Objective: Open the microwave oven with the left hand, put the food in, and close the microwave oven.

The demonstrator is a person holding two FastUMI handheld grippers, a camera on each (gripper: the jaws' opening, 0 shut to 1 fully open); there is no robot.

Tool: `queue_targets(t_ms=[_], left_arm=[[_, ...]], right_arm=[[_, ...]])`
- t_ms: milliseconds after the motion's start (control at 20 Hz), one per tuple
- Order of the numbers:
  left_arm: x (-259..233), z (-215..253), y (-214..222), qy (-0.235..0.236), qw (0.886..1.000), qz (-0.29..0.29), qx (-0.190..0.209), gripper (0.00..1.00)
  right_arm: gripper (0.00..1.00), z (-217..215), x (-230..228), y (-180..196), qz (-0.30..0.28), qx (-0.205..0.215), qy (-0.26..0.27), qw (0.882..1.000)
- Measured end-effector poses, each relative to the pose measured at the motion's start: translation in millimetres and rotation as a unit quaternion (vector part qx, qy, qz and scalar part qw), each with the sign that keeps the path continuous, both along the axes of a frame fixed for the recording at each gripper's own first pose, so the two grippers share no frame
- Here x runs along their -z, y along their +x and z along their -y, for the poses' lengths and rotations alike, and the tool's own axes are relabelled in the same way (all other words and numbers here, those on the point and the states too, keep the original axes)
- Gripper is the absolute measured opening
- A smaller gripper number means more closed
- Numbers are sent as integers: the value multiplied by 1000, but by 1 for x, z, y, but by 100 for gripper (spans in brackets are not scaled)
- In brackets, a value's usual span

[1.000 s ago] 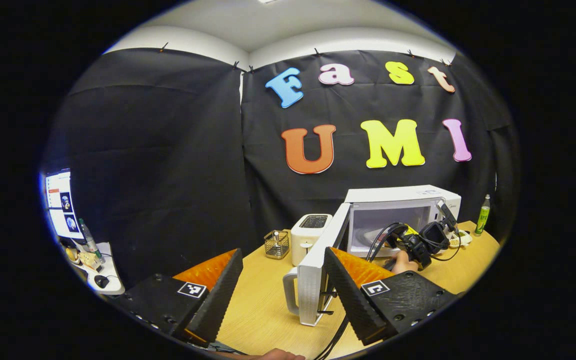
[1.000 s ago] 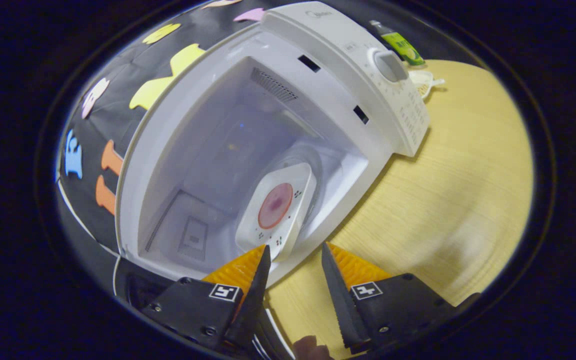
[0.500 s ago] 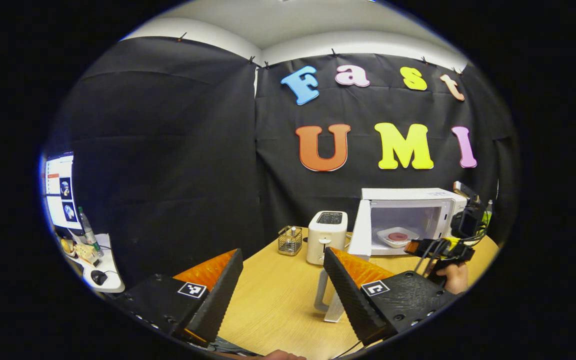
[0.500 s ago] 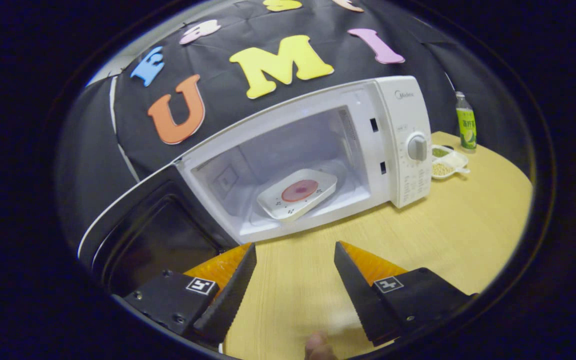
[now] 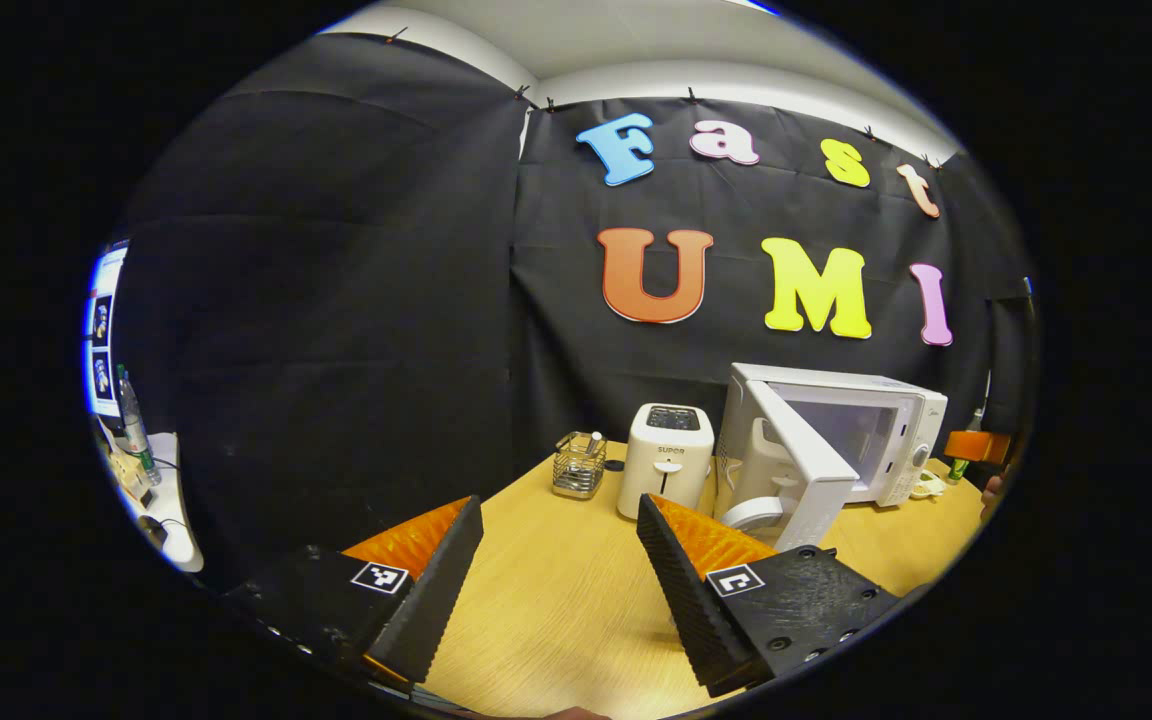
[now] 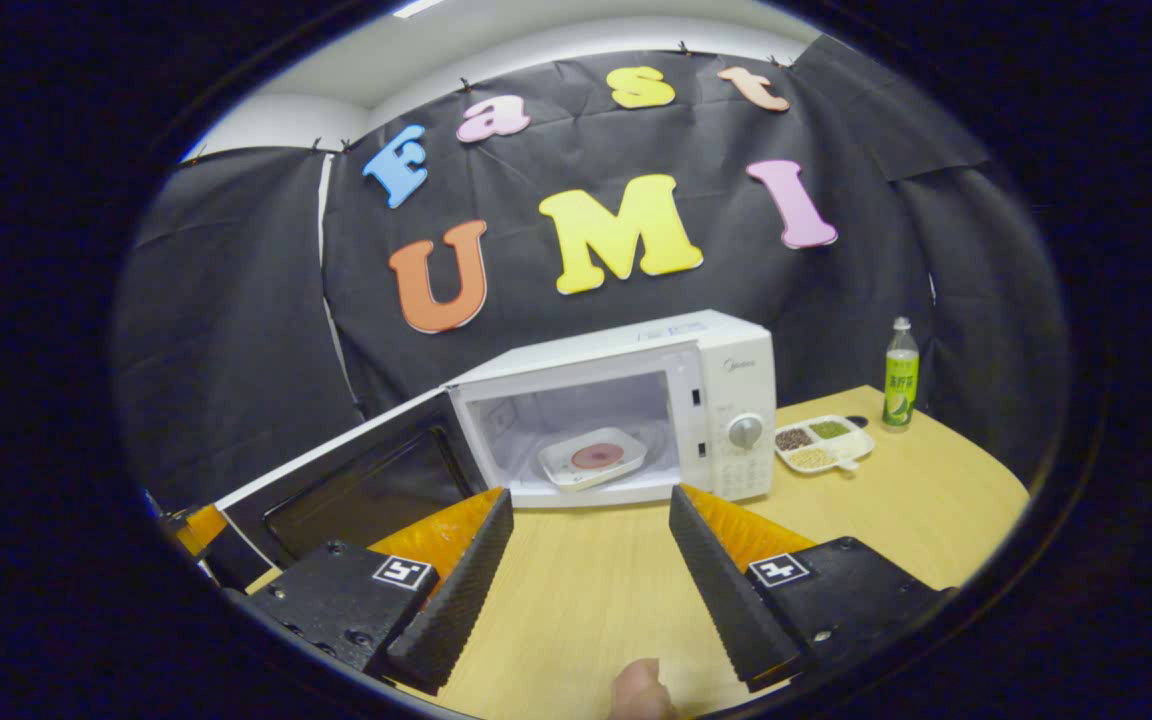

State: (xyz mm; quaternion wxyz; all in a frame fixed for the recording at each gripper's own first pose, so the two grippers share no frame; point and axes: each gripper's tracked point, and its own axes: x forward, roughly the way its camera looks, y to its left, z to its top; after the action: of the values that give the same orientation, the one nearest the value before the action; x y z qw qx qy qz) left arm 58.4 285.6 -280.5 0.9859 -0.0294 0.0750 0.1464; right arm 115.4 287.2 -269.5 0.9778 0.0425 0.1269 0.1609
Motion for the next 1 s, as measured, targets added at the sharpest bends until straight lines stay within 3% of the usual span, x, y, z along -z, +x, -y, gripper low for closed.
queue_targets(t_ms=[50, 100, 150, 200, 250, 300, 350, 400, 450, 500, 550, 600, 700, 800, 850, 900, 1000], left_arm=[[5, -1, 4, 1, 1000, 0, 5, 77], [9, -1, 7, 2, 1000, 1, 7, 84], [10, 0, 11, 6, 1000, 7, 8, 80], [8, 3, 12, 14, 1000, 15, 15, 71], [9, 10, 16, 20, 999, 16, 28, 71], [11, 19, 15, 29, 999, 15, 41, 66], [9, 27, 20, 41, 998, 13, 55, 51], [9, 27, 21, 60, 997, 16, 52, 41], [9, 31, 24, 75, 996, 14, 52, 31], [10, 29, 26, 85, 995, 14, 44, 12], [9, 29, 26, 85, 996, 13, 34, 11], [13, 32, 30, 70, 997, 11, 41, 2], [17, 45, 35, 30, 998, 14, 61, 4], [17, 61, 36, 19, 996, 17, 85, 0], [17, 66, 37, 22, 996, 16, 89, 8], [19, 69, 40, 31, 995, 14, 92, 0], [16, 92, 38, 18, 991, 21, 128, 0]], right_arm=[[100, 12, -11, -3, 16, 0, -1, 1000], [100, 22, -21, -9, 27, -3, -1, 1000], [91, 34, -32, -12, 41, -4, 0, 999], [100, 47, -45, -16, 56, -4, 3, 998], [100, 60, -56, -16, 76, 0, 3, 997], [90, 73, -65, -17, 92, 3, -1, 996], [90, 88, -74, -18, 107, 11, -7, 994], [89, 104, -80, -18, 114, 23, -12, 993], [100, 116, -85, -19, 118, 31, -12, 992], [100, 123, -91, -19, 120, 34, -9, 992], [100, 131, -95, -19, 119, 36, -6, 992], [100, 140, -97, -18, 117, 37, -1, 992], [100, 155, -99, -17, 111, 39, 1, 993], [100, 166, -103, -18, 111, 41, 0, 993], [99, 169, -105, -18, 112, 41, -1, 993], [99, 174, -109, -18, 119, 44, -6, 992], [100, 181, -114, -18, 134, 51, -18, 989]])
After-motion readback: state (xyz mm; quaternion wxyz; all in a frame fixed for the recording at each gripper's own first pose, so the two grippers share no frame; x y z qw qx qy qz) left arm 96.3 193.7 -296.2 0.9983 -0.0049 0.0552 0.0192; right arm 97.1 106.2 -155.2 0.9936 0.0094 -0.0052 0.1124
